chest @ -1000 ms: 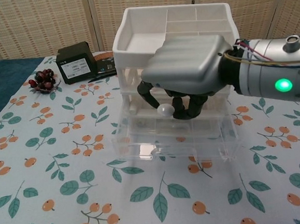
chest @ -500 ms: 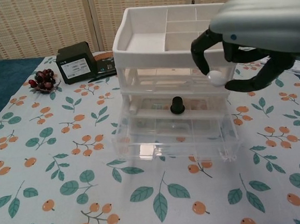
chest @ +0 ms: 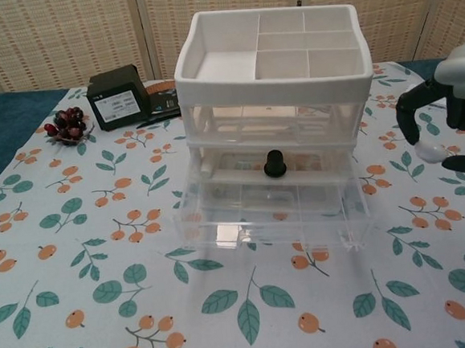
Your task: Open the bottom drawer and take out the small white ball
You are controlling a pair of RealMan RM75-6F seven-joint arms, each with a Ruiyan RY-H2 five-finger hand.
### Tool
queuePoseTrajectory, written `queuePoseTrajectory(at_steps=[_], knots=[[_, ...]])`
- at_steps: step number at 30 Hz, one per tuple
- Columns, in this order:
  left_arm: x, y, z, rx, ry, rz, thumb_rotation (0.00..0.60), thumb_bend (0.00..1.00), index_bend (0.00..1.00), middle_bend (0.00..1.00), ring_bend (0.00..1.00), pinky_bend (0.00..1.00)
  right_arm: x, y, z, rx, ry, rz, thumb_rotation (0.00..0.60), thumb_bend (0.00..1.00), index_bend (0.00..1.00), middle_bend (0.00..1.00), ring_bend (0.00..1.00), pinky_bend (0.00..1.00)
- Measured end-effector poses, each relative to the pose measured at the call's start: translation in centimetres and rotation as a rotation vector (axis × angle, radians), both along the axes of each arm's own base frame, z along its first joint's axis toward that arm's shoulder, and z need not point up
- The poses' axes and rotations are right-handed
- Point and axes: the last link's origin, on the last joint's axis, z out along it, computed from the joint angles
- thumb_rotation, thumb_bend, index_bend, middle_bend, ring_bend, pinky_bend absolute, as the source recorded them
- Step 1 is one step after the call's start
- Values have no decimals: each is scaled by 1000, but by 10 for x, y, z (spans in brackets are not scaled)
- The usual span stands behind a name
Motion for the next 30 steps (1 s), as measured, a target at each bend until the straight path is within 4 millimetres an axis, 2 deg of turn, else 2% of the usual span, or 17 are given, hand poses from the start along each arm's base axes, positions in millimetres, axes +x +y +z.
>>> queuePoseTrajectory(at_steps=[7, 18, 23, 26, 30], knots=[[0, 0, 2, 1, -1, 5, 600, 246, 109, 1, 55, 73, -24, -8, -27, 63, 20, -83, 600, 414, 522, 1000, 1000, 1000], [0, -2, 3, 5, -1, 9, 600, 246, 109, 1, 55, 73, -36, -24, -70, 102, -30, -160, 600, 413, 518, 998, 1000, 1000], [1, -3, 2, 1, 0, 8, 600, 246, 109, 1, 54, 73, -38, -29, -85, 113, -73, -184, 600, 398, 365, 981, 1000, 1000], [1, -3, 3, 3, 1, 8, 600, 246, 109, 0, 54, 73, -38, -29, -85, 111, -80, -183, 600, 389, 261, 972, 1000, 1000], [2, -2, 1, -2, 0, 3, 600, 246, 109, 1, 55, 73, -41, -27, -81, 103, -86, -188, 600, 388, 198, 963, 1000, 1000]])
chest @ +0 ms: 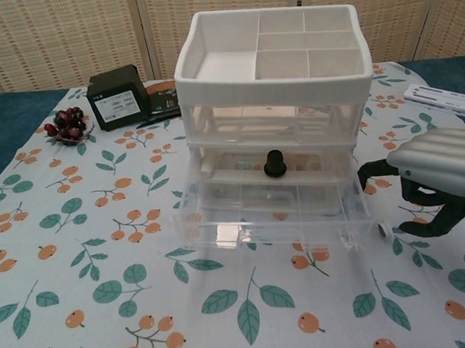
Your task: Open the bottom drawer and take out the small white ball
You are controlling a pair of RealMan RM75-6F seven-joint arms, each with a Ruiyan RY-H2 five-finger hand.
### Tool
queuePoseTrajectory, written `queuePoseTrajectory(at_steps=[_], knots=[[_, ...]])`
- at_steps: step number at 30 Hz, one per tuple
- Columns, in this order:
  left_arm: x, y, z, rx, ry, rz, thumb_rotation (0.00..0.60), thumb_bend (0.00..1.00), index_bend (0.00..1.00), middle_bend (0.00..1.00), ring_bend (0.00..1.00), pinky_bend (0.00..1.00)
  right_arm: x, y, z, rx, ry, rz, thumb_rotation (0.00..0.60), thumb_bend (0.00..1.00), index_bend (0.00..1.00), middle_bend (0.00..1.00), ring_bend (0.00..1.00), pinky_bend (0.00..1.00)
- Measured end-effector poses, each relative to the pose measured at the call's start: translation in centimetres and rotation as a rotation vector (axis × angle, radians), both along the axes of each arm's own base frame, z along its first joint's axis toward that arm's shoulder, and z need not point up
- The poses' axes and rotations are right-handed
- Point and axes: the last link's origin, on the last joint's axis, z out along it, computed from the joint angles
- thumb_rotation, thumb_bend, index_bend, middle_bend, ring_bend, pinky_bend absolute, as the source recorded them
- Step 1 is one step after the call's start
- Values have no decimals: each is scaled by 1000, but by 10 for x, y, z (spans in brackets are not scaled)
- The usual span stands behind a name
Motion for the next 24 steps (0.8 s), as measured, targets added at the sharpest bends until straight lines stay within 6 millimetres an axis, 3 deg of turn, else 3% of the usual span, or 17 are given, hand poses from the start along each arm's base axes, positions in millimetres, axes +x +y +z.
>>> queuePoseTrajectory(at_steps=[5, 9, 12, 18, 20, 24], knots=[[3, 2, -2, -6, -1, -11, 600, 246, 109, 1, 55, 73, -2, 3, 10, -17, -1, 3, 600, 388, 202, 953, 1000, 1000], [2, 3, -1, -5, 3, -10, 600, 246, 109, 0, 55, 73, -8, 7, 27, -65, -8, 8, 600, 392, 366, 933, 981, 1000], [0, 4, 0, -5, 6, -3, 600, 246, 109, 0, 55, 73, -17, 12, 46, -113, -12, 6, 600, 406, 492, 900, 908, 1000], [-1, 6, -3, -3, 1, 3, 600, 246, 109, 0, 55, 73, -33, 25, 91, -258, -57, -31, 600, 421, 523, 839, 806, 998], [0, 8, -4, -3, -2, -3, 600, 246, 109, 0, 55, 73, -38, 30, 107, -317, -75, -50, 600, 421, 521, 766, 712, 912], [5, 8, -6, -8, 0, -12, 600, 246, 107, 0, 55, 73, -49, 44, 131, -393, -84, -96, 600, 422, 440, 569, 470, 573]])
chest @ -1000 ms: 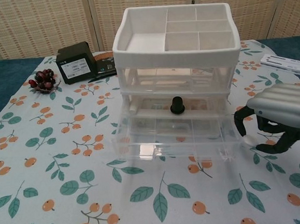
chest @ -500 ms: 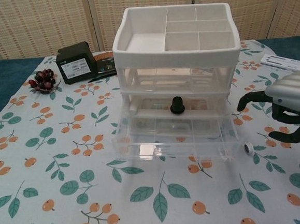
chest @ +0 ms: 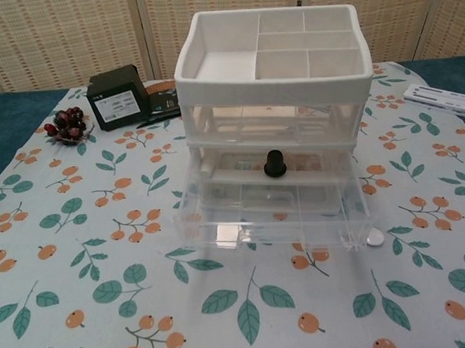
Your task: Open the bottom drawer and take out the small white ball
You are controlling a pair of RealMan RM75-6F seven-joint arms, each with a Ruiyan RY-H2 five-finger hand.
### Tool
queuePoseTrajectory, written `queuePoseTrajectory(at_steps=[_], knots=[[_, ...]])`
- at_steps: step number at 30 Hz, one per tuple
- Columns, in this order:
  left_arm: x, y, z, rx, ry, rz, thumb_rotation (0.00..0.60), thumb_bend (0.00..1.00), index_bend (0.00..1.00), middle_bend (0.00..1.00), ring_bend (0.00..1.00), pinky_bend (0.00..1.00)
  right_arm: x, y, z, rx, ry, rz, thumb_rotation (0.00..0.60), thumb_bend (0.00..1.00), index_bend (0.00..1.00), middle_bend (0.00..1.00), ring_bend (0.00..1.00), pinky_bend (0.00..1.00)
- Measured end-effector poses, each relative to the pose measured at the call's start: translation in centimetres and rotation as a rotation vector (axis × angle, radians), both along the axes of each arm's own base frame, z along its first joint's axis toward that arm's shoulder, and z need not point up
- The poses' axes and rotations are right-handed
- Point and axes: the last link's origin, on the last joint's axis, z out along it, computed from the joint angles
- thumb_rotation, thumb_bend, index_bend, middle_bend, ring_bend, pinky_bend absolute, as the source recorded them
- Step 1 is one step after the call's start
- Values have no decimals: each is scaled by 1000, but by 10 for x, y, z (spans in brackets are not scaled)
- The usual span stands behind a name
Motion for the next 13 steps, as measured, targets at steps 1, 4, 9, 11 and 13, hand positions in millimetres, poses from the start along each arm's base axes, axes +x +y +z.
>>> queuePoseTrajectory(at_steps=[1, 4, 9, 11, 13], knots=[[2, 0, -1, -2, 0, -5, 600, 246, 107, 0, 55, 73, -3, 4, 3, -13, -4, -11, 600, 421, 416, 536, 430, 521], [8, 0, -2, -1, -4, -15, 600, 246, 104, 0, 54, 73, -8, 12, 10, -46, -17, -32, 600, 421, 402, 500, 392, 472], [13, 1, -1, 9, -8, -17, 600, 246, 104, 0, 54, 73, -15, 22, 21, -101, -56, -42, 600, 421, 399, 497, 388, 471], [13, 1, -1, 13, -10, -14, 600, 246, 104, 0, 54, 73, -18, 27, 24, -117, -72, -42, 600, 421, 385, 497, 388, 471], [13, 0, -1, 15, -12, -10, 600, 246, 104, 0, 54, 73, -20, 31, 25, -127, -79, -43, 600, 421, 379, 497, 388, 471]])
